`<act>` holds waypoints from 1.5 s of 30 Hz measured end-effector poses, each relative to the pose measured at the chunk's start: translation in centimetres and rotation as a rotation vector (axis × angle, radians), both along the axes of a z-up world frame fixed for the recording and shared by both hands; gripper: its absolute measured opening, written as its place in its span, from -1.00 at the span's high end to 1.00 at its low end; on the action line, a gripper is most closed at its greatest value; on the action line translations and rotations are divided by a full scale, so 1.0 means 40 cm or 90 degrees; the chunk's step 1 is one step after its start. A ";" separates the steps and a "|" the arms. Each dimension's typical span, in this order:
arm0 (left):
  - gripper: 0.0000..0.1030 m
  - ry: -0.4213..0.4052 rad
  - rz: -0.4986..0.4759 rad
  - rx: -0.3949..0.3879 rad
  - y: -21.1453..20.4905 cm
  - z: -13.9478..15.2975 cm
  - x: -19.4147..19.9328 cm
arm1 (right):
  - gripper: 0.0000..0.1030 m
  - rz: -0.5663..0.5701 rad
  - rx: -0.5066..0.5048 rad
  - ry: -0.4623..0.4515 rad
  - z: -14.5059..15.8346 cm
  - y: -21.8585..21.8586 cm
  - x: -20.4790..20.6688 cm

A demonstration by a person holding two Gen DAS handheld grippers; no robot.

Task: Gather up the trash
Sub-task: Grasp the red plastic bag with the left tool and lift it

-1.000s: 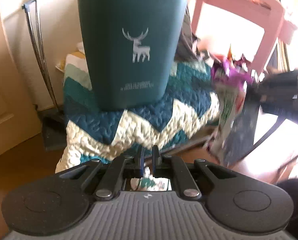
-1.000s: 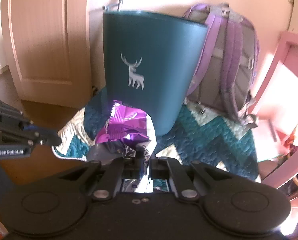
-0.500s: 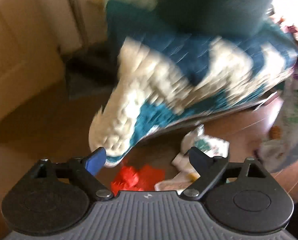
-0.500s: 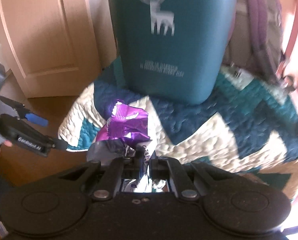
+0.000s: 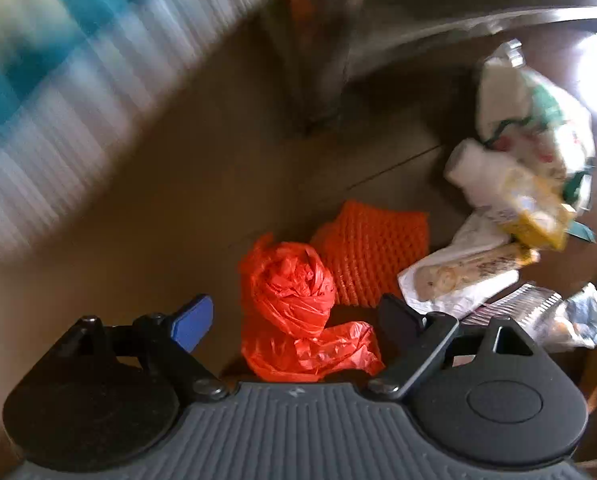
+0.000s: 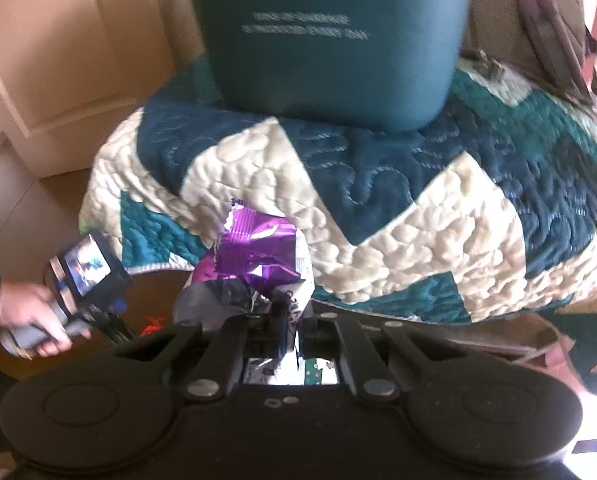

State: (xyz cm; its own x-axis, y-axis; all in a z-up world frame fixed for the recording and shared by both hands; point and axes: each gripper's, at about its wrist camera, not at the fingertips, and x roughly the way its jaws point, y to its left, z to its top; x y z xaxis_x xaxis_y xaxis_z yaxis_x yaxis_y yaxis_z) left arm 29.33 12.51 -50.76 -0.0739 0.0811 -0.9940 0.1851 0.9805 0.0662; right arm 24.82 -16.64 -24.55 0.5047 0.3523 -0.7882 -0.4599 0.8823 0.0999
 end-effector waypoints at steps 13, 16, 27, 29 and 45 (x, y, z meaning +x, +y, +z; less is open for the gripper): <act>-0.16 0.077 0.117 0.001 0.067 -0.183 -0.024 | 0.92 0.023 -0.019 0.011 -0.026 0.037 0.010; -0.07 0.070 0.108 -0.001 0.068 -0.175 -0.035 | 0.92 0.020 -0.023 0.008 -0.026 0.039 0.013; -0.03 0.076 0.102 -0.039 0.028 0.058 -0.061 | 0.92 0.017 -0.029 -0.025 -0.002 0.033 -0.002; -0.03 0.077 0.098 -0.042 0.010 0.121 -0.063 | 0.92 0.013 -0.028 -0.034 0.009 0.027 -0.007; -0.03 -0.085 0.180 -0.110 -0.158 0.600 -0.209 | 0.93 -0.031 0.028 -0.101 0.151 -0.020 -0.117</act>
State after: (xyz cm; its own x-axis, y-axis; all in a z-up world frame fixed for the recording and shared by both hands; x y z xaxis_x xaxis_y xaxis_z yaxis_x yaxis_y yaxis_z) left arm 20.98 6.20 -26.76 0.0626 -0.0941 -0.9936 -0.0941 0.9906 -0.0998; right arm 20.12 -17.44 -18.53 0.6395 0.3568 -0.6810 -0.4293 0.9005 0.0687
